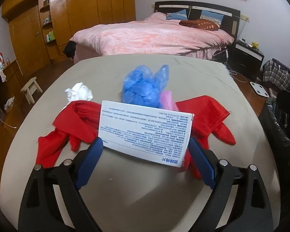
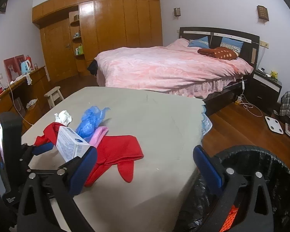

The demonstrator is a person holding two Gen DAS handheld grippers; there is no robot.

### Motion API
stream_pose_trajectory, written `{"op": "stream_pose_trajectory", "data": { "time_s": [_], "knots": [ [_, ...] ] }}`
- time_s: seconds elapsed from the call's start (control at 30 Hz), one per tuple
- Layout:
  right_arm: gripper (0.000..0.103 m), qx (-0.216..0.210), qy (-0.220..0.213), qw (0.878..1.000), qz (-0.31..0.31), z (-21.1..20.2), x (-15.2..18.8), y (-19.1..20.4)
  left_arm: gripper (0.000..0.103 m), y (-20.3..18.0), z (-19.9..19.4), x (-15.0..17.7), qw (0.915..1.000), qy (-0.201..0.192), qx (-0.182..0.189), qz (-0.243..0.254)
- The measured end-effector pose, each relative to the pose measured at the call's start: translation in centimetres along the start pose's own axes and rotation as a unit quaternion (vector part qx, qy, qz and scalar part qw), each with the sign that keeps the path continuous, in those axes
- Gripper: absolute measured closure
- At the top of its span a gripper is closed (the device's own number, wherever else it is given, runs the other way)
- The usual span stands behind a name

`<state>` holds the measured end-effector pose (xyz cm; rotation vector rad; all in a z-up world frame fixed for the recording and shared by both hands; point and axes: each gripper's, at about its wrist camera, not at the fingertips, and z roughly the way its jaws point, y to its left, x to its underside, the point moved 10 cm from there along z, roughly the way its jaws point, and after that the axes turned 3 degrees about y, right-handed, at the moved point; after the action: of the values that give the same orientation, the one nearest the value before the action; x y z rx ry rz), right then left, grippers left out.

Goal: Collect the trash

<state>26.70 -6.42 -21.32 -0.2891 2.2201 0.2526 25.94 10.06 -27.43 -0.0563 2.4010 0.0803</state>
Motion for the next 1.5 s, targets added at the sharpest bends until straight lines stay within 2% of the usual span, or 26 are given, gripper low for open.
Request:
{"op": "stream_pose_trajectory", "data": {
  "time_s": [0.23, 0.33, 0.6, 0.87, 1.07, 1.43, 1.5],
  "knots": [
    [0.006, -0.008, 0.006, 1.0, -0.009, 0.8, 0.2, 1.1, 0.016, 2.9, -1.0, 1.7, 0.9997, 0.014, -0.013, -0.014],
    [0.006, -0.009, 0.008, 1.0, -0.012, 1.0, 0.3, 1.4, 0.016, 3.5, -1.8, 2.0, 0.9998, 0.009, -0.007, -0.019],
    [0.006, -0.006, 0.007, 1.0, -0.01, 1.2, 0.1, 1.2, 0.016, 1.7, -2.4, 1.2, 0.9998, -0.01, 0.015, -0.012],
    [0.006, -0.004, 0.01, 1.0, -0.012, 1.6, 0.1, 1.1, 0.016, 0.9, -0.6, 0.7, 0.9991, 0.004, 0.022, -0.036],
    [0.006, -0.007, 0.012, 1.0, -0.01, 1.9, 0.3, 1.4, 0.016, 1.0, 0.6, 0.6, 0.9987, 0.021, 0.013, -0.045],
    [0.006, -0.014, 0.019, 1.0, -0.011, 2.4, 0.9, 2.0, 0.016, 5.5, -0.3, 2.4, 0.9968, 0.04, -0.018, -0.066],
    [0.006, -0.015, 0.021, 1.0, -0.012, 2.6, 1.0, 2.2, 0.016, 6.0, -0.6, 2.3, 0.9965, 0.036, -0.014, -0.074]
  ]
}}
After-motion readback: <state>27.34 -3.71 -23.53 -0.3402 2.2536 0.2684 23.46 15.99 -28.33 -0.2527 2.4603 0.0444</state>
